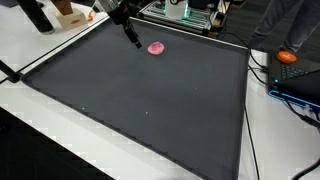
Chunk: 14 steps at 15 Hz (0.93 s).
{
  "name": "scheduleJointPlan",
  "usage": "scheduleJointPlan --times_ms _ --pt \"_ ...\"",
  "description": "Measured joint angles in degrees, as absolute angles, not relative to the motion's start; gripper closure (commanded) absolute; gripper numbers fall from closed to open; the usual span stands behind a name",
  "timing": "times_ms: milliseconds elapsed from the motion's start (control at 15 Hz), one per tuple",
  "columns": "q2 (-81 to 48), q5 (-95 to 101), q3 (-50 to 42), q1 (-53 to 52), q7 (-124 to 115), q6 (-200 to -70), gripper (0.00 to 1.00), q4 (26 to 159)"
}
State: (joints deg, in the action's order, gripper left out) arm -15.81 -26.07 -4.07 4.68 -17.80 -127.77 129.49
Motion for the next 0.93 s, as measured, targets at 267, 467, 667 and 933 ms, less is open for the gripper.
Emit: scheduleJointPlan --times_ms 267,467,667,933 --pt "-14.15 -31.75 -4.81 4.92 -23.02 -131.32 0.0 134.7" --pt "-12.78 -35.87 -5.25 5.28 -25.76 -132.69 0.0 138.24" --pt "-11.36 -39.93 -5.45 5.47 -25.97 -133.94 0.0 141.26" --pt "-9.71 -44.02 -5.44 5.39 -25.88 -136.17 0.0 144.27"
